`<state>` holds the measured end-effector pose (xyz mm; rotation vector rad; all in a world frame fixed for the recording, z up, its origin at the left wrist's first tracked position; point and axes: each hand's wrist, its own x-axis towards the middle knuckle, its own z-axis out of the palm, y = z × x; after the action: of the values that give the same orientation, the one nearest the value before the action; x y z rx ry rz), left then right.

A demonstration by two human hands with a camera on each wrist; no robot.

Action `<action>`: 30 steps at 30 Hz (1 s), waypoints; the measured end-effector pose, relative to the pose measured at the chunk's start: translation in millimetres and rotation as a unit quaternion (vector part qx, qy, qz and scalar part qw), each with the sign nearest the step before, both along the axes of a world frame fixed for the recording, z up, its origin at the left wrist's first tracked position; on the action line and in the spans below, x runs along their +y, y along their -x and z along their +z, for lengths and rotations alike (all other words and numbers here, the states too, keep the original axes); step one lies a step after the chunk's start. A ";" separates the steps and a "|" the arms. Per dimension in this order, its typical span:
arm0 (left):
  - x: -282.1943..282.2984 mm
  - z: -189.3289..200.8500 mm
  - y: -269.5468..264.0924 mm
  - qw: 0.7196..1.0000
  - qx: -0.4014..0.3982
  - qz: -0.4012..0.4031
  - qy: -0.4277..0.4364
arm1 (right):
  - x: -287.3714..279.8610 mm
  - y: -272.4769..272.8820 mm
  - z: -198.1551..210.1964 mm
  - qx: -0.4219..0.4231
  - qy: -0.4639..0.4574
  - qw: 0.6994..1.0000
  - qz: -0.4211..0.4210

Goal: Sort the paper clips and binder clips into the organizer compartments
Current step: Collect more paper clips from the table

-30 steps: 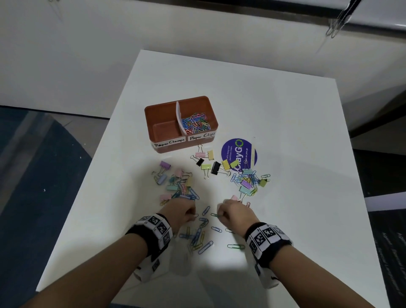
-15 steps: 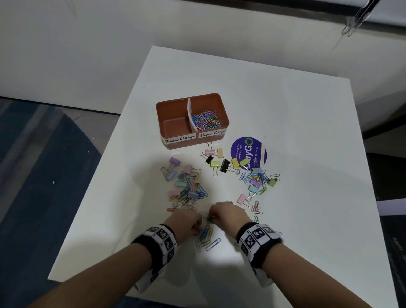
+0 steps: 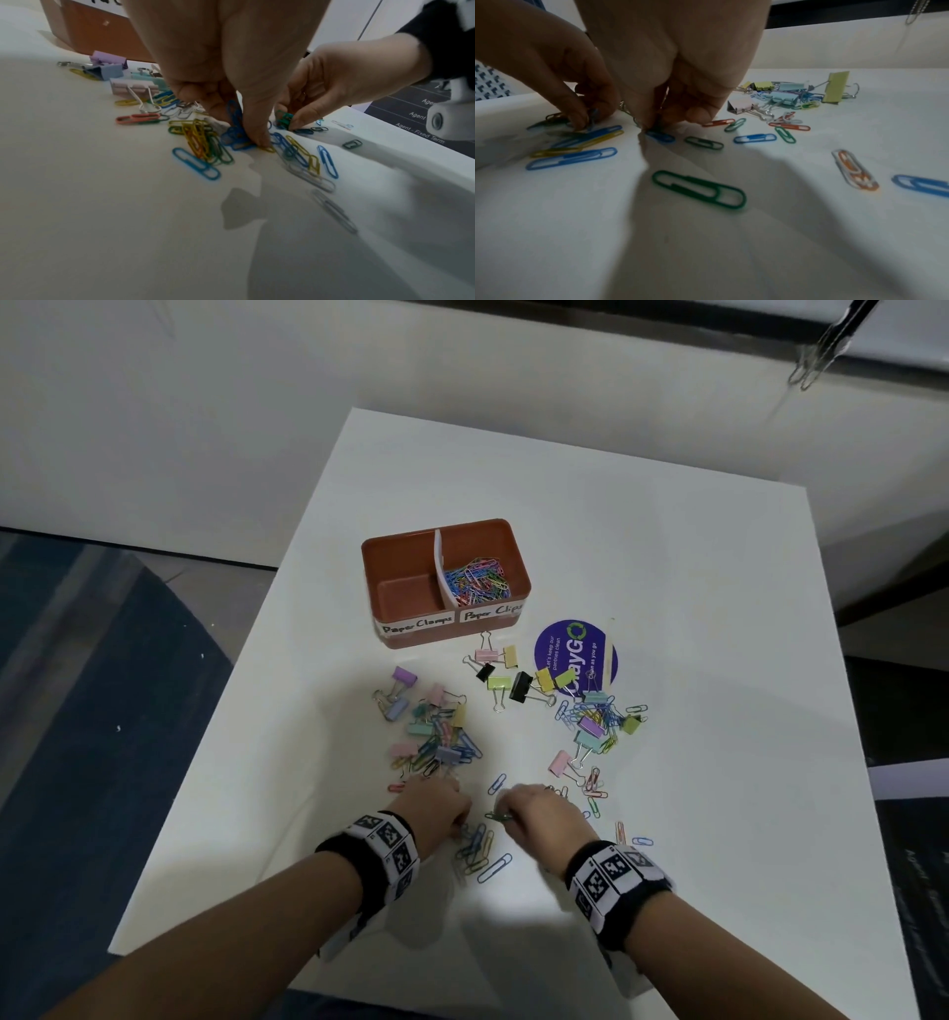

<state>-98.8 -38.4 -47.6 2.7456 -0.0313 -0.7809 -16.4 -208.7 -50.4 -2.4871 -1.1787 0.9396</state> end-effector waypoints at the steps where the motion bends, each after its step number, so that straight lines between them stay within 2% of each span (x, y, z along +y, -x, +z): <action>1: 0.1 -0.4 0.4 1.000 0.001 0.002 -0.004 | -1.6 0.8 -1.9 0.002 -0.006 1.000 0.002; 11: 1.5 -7.4 4.8 1.000 0.023 -0.011 -0.016 | 6.8 -29.3 8.3 0.003 -0.038 0.999 -0.027; 15: 7.6 -6.2 2.0 0.997 0.022 0.057 0.051 | 19.3 -36.7 8.1 -0.003 -0.007 1.000 0.002; 20: 21.4 1.0 -0.8 0.983 -0.033 0.131 0.128 | 29.2 -37.8 7.0 -0.015 0.041 0.999 0.022; 25: 23.8 5.1 6.5 0.989 -0.018 0.086 0.122 | 29.9 -35.8 2.3 -0.009 0.046 0.999 0.003; 30: 10.8 5.2 4.7 1.000 0.015 -0.010 0.018 | 27.8 -35.2 1.5 -0.014 0.031 0.999 0.005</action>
<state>-103.4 -27.6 -42.4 2.7032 -0.0649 -0.8188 18.8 -181.0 -49.0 -2.5540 -1.1898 0.9606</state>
